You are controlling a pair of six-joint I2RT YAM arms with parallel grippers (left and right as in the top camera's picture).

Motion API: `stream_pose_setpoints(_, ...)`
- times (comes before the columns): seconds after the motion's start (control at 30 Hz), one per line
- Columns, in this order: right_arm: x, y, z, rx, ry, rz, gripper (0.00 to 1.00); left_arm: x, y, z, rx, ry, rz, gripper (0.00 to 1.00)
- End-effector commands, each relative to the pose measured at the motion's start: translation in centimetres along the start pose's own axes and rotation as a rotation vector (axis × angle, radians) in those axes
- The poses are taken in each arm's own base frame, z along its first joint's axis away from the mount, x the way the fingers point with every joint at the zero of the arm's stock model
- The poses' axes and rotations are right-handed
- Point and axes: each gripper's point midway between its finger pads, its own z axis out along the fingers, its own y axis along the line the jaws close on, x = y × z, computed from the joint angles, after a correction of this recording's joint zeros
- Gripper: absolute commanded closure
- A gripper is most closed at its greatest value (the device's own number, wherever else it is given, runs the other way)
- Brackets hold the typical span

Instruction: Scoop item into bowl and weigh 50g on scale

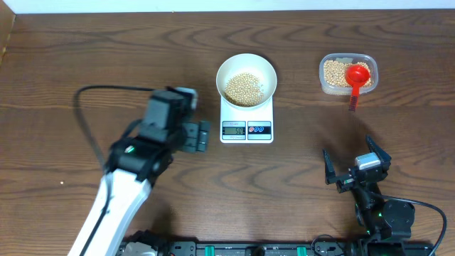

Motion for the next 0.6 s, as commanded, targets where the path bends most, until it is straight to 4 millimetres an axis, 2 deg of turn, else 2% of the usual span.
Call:
stream_pose_setpoints(0.0,0.1,0.0,0.0,0.001,0.001,-0.007,0.01,-0.9,2.4,-3.2,-0.041,-0.112,-0.067,0.08)
stream_pose_setpoints(0.13,0.1,0.0,0.0,0.001,0.001,-0.007,0.01,-1.6,4.4,-6.7,-0.076,-0.24,-0.125,0.08)
stream_pose_setpoints(0.23,0.1,0.0,0.0,0.002,0.001,-0.007,0.01,-0.8,5.8,-8.9,-0.122,-0.323,-0.164,0.08)
stream_pose_setpoints(0.4,0.1,0.0,0.0,0.001,0.001,-0.007,0.01,-0.2,6.9,-10.8,-0.163,-0.514,-0.175,0.08)
stream_pose_setpoints(0.57,0.1,0.0,0.0,0.001,0.001,-0.007,0.01,-0.2,6.9,-11.1,-0.189,-0.704,-0.077,0.08)
